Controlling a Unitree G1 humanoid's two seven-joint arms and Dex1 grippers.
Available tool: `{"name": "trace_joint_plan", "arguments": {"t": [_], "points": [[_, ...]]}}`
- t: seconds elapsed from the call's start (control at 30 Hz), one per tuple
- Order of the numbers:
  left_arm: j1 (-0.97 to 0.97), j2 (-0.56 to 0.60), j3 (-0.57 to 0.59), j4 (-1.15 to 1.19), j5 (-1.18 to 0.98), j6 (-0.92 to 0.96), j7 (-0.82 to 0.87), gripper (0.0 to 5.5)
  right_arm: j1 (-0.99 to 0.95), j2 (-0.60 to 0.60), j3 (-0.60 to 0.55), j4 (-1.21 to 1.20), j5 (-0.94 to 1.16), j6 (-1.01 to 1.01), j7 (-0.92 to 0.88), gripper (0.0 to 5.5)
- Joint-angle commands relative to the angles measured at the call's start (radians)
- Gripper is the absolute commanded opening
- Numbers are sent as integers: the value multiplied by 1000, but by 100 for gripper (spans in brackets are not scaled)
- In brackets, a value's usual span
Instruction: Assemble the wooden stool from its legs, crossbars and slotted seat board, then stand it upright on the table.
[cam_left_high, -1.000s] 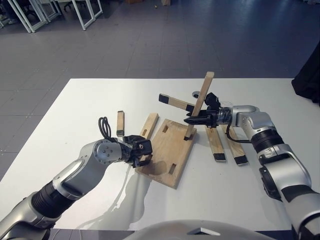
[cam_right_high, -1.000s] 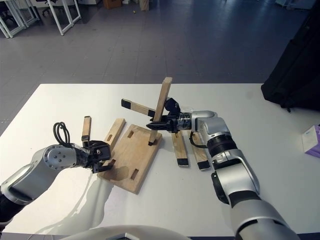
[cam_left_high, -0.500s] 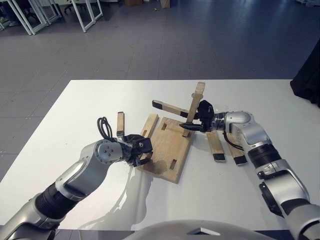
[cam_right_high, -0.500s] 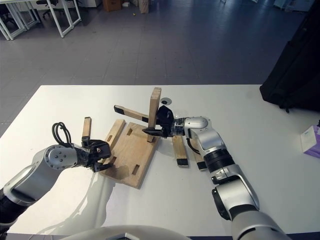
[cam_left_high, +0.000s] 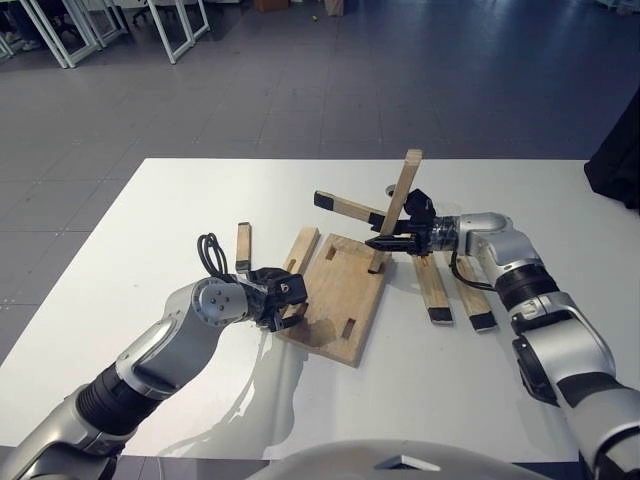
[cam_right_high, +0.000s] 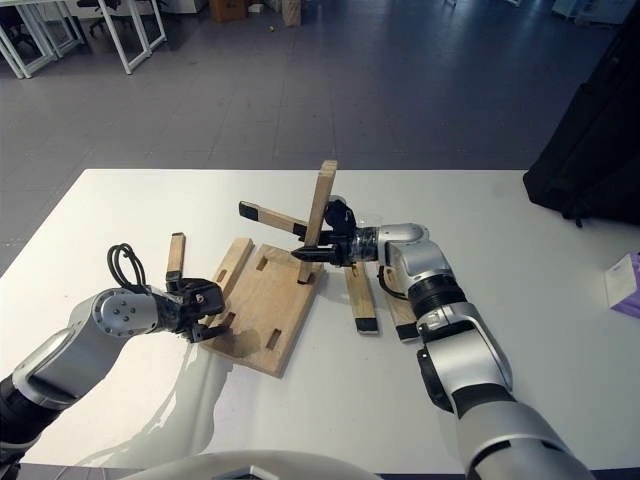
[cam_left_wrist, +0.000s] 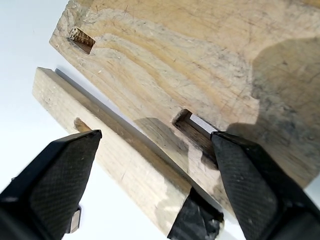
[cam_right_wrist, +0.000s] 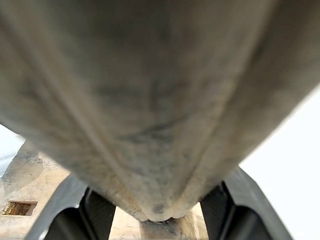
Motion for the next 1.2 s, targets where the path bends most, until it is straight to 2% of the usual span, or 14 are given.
{"name": "trace_joint_plan", "arguments": {"t": [0.03, 0.3, 0.4, 0.57, 0.63, 0.7, 0.77, 0.87, 0.93, 0.97, 1.07, 1.13, 1.2], "points": [[24, -5, -25, 12, 2, 13, -16, 406, 80, -59, 33, -2, -107, 81, -41, 254], [35, -2, -18, -3, 5, 28, -10, 406, 87, -99, -20, -89, -131, 134, -20, 405], [47, -4, -16, -18, 4, 43, -4, 406, 89, -139, -118, -169, -108, 190, -105, 456], [65, -9, -11, -27, 5, 63, 9, 406, -10, -108, -387, -305, -53, 276, -490, 358], [70, -13, -11, -28, 5, 67, 15, 406, -131, -37, -529, -404, 39, 321, -682, 323], [73, -15, -10, -29, 5, 69, 23, 406, -279, 24, -615, -469, 122, 328, -816, 283], [74, -20, -8, -28, 6, 72, 29, 406, -430, 75, -663, -490, 182, 293, -915, 283], [68, -22, -10, -24, 7, 70, 31, 406, -428, 161, -645, -456, 206, 299, -977, 283], [61, -20, -12, -18, 8, 64, 29, 406, -222, 284, -543, -471, 210, 409, -993, 283], [55, -20, -14, -14, 9, 61, 27, 406, -69, 332, -451, -514, 217, 494, -981, 283], [46, -22, -15, -7, 10, 57, 25, 406, 303, 420, -283, -752, 281, 732, -1030, 283], [55, -28, -17, -13, 11, 64, 34, 406, 373, 448, -242, -876, 327, 800, -1066, 283], [62, -38, -22, -18, 10, 72, 44, 406, 344, 464, -260, -905, 357, 815, -1090, 283]]}}
